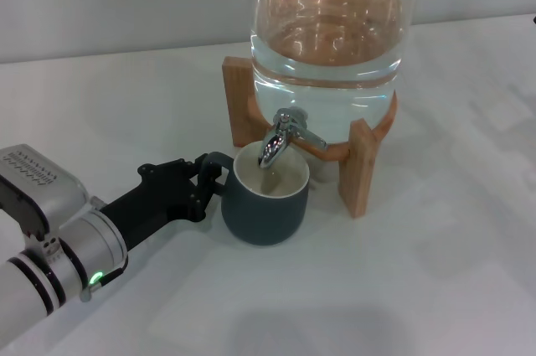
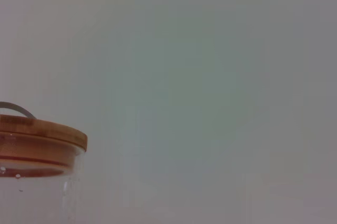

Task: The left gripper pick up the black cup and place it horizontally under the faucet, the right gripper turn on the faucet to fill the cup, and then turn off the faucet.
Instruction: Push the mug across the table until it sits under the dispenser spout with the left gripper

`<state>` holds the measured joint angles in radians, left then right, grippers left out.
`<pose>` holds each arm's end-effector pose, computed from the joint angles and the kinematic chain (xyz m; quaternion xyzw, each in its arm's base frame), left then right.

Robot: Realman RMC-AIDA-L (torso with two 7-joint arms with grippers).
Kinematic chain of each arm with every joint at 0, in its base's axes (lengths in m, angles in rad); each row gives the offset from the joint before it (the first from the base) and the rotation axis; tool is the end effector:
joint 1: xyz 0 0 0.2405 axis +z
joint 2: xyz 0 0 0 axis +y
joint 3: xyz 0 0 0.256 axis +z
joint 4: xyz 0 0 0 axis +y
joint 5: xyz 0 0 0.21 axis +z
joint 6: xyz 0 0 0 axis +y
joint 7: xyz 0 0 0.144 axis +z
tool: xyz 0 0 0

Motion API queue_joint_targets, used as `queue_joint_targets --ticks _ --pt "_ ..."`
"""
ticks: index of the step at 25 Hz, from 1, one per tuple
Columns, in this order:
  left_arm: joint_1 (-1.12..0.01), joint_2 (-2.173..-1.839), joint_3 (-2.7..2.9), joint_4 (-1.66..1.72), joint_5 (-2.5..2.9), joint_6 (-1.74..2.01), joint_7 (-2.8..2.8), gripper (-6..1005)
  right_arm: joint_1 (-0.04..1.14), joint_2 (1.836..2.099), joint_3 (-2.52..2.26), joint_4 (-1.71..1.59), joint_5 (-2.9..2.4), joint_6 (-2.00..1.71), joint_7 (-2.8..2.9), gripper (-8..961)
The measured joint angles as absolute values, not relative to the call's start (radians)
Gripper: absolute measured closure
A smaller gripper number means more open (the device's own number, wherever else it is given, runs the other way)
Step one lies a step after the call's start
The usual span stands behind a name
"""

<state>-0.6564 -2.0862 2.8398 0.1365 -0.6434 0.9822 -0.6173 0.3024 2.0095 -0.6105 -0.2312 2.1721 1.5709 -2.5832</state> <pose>-0.2575 0.3354 -0.1139 -0.8949 -0.2306 -0.2542 0.2854 0.3458 0.2863 0.0858 -0.6822 0.1295 0.4163 0.5869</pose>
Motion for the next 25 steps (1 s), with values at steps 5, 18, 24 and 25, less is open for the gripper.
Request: queue_joint_targets --ticks 5,18,24,25 --pt "-0.657 -2.086 2.84 0.139 -0.637 0.981 -0.619 863 0.302 2.009 -0.611 -0.223 2.173 1.572 -2.583 158" --pt "-0.656 -2.085 2.841 0.14 -0.629 0.966 -0.621 850 0.302 2.009 -0.606 -0.212 2.172 1.568 -2.583 158" --pt "-0.655 -2.084 2.839 0.139 -0.629 0.966 -0.621 775 0.302 2.009 -0.605 -0.212 2.172 1.565 -2.583 158" --pt "-0.655 -2.084 2.838 0.138 -0.629 0.966 -0.621 757 0.302 2.009 -0.605 -0.212 2.172 1.565 -2.583 158"
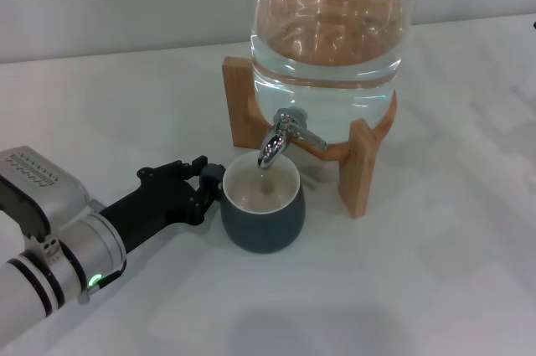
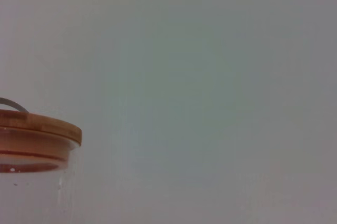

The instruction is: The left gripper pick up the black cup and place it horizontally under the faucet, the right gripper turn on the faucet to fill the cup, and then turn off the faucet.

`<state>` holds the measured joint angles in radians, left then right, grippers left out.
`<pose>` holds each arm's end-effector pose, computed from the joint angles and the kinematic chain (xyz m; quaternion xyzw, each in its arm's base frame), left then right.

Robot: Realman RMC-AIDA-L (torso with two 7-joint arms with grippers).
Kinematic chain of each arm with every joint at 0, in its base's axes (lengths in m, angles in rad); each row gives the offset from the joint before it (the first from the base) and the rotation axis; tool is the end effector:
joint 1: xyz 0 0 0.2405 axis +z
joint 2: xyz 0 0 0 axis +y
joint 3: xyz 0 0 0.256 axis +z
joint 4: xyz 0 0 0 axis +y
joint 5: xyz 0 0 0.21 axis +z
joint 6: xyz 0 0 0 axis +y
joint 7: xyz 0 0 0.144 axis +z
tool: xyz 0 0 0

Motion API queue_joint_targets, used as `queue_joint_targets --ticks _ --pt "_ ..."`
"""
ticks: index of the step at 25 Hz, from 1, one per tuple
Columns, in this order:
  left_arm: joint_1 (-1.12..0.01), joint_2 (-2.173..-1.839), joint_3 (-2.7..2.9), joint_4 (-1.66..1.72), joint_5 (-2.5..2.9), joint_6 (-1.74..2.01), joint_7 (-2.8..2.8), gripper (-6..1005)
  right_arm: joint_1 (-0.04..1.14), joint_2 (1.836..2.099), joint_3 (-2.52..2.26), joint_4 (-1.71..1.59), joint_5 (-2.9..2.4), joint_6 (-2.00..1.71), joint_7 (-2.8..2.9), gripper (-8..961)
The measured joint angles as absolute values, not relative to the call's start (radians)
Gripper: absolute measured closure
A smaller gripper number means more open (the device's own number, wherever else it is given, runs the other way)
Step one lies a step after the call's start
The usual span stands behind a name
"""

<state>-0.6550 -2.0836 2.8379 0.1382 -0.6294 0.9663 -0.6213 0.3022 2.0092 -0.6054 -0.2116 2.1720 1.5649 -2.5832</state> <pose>-0.2604 0.3348 -0.1146 -0.8972 -0.2323 -0.2450 0.2846 0.3485 0.2848 0.0827 -0.6798 0.1413 0.4155 0.5876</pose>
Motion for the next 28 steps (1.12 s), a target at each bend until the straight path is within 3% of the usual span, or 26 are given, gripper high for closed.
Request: queue_joint_targets --ticks 6,18,28 --pt "-0.655 -2.083 2.833 0.137 -0.637 0.976 -0.615 733 0.302 2.008 -0.603 -0.212 2.172 1.564 -2.583 158" --pt "-0.597 -2.082 2.831 0.13 -0.637 1.027 -0.595 364 0.301 2.008 -0.602 -0.212 2.172 1.563 -2.584 158" --pt "-0.486 -2.077 2.829 0.059 -0.667 1.22 -0.592 369 0.28 2.003 -0.599 -0.226 2.174 1.56 -2.583 158"
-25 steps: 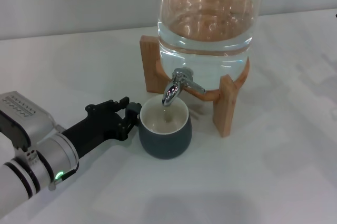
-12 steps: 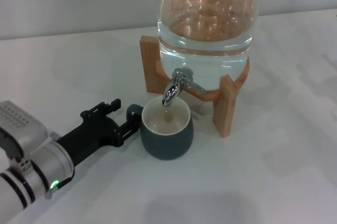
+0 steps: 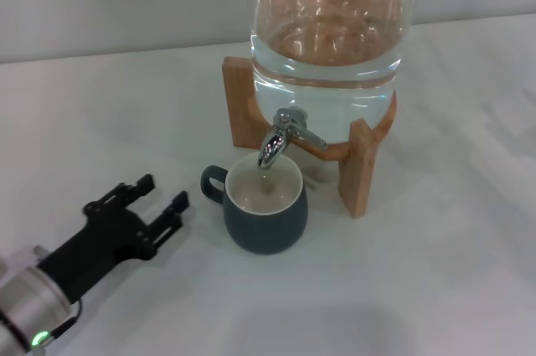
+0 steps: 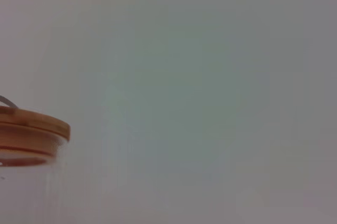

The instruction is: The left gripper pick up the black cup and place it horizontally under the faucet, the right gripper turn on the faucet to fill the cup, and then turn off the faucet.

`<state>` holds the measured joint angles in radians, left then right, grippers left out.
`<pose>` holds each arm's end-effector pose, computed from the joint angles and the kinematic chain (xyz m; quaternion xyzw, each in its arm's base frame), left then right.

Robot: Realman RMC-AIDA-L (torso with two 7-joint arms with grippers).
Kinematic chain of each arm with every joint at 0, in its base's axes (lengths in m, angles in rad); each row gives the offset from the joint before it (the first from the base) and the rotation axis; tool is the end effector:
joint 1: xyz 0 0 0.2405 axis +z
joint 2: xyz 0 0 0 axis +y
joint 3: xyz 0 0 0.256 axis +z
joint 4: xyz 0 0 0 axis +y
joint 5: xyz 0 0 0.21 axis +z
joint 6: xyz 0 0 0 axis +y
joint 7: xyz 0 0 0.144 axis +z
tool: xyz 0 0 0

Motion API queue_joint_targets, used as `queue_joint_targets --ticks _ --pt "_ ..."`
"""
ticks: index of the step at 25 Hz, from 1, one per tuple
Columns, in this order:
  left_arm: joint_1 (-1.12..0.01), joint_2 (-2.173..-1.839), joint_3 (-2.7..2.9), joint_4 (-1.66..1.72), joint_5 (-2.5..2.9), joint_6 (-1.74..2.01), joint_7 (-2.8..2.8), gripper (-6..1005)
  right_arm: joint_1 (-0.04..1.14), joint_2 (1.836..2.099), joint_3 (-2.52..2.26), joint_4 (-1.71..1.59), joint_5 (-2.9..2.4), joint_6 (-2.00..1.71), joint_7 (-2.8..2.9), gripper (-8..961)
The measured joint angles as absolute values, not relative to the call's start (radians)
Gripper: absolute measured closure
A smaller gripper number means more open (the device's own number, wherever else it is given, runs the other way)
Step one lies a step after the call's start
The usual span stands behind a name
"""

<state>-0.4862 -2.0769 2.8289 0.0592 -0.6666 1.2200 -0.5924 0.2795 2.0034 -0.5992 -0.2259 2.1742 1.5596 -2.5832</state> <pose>-0.3003 0.2909 -0.0847 -0.8653 -0.2463 -0.3021 0.3150 0.3559 0.2786 0.0889 -0.6767 0.1423 0.4048 0.5982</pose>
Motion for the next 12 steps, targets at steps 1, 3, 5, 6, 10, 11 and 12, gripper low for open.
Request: queue_joint_targets --ticks 1,3,5,6,10,11,12 --pt "-0.473 -2.077 2.829 0.047 -0.683 1.243 -0.593 369 0.27 1.999 -0.603 -0.236 2.173 1.556 -2.569 158" --pt "-0.443 -2.077 2.829 0.022 -0.735 1.287 -0.594 369 0.25 1.986 -0.617 -0.272 2.155 1.541 -2.513 158" --pt "-0.418 -2.077 2.829 -0.005 -0.799 1.319 -0.603 369 0.224 1.976 -0.629 -0.337 2.106 1.529 -2.434 158" --pt "-0.397 -2.077 2.829 -0.04 -0.867 1.355 -0.631 369 0.208 1.972 -0.631 -0.386 2.075 1.526 -2.384 158" --pt "-0.375 -2.076 2.828 -0.093 -0.962 1.405 -0.683 369 0.146 1.971 -0.631 -0.603 1.945 1.523 -2.152 158" --pt "-0.367 -2.076 2.829 -0.112 -0.999 1.417 -0.702 369 0.134 1.971 -0.631 -0.666 1.903 1.525 -2.083 158" --pt "-0.361 -2.076 2.829 -0.127 -1.033 1.424 -0.718 370 0.123 1.972 -0.631 -0.733 1.859 1.531 -2.009 158"
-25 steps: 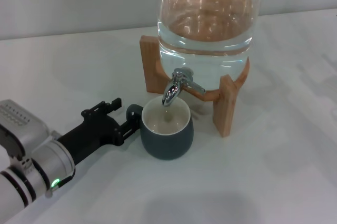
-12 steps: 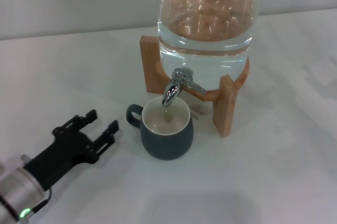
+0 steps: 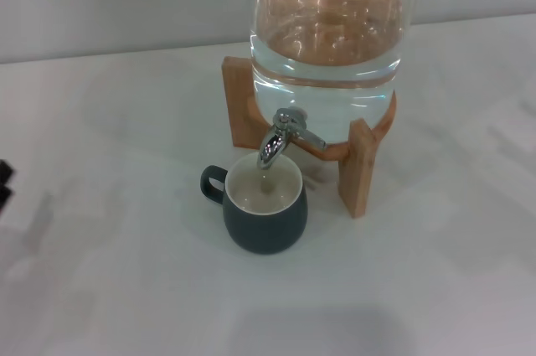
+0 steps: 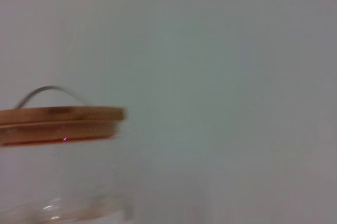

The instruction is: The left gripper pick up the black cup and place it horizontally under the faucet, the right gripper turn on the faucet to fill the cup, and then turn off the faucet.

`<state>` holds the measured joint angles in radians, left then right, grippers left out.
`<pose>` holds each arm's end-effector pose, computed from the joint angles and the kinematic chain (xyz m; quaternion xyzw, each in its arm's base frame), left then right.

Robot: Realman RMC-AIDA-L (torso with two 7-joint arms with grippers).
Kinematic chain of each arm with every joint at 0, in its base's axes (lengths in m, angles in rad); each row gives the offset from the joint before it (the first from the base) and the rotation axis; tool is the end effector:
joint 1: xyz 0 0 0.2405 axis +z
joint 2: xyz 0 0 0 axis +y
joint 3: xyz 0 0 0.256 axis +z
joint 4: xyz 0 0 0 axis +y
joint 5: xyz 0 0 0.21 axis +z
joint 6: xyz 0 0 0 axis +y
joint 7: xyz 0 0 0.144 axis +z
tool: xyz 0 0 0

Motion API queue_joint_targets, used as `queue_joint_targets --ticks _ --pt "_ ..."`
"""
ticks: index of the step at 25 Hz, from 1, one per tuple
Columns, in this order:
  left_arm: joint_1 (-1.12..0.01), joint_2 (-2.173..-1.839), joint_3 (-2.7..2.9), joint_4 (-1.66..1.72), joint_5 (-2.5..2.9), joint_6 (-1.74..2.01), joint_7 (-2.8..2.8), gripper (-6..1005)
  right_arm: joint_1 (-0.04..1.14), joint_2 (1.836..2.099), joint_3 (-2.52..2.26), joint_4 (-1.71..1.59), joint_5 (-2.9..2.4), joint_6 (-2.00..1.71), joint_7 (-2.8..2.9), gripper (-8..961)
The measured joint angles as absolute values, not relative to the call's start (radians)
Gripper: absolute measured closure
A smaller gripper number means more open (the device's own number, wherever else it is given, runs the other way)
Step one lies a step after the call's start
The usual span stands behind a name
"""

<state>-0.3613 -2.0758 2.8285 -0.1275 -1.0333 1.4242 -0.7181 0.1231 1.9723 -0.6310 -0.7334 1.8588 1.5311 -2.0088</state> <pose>-0.3575 0.2737 -0.0015 -0.7345 -0.3132 -0.3756 0.4705 0.3521 0.2597 0.1435 -0.7784 0.1859 0.3717 0.4705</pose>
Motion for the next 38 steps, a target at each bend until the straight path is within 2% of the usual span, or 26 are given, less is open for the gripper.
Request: queue_joint_targets --ticks 7,24,38 --pt "-0.346 -2.075 2.829 -0.198 -1.176 1.426 -0.785 370 0.114 2.006 -0.66 -1.08 1.608 1.665 -1.642 158" --pt "-0.353 -2.06 2.829 -0.277 -1.261 1.381 -0.889 370 0.117 2.008 -1.123 -1.438 1.552 1.559 -1.275 158" --pt "-0.365 -2.06 2.838 -0.279 -1.263 1.357 -0.884 371 0.153 2.008 -1.269 -1.466 1.466 1.432 -1.189 158"
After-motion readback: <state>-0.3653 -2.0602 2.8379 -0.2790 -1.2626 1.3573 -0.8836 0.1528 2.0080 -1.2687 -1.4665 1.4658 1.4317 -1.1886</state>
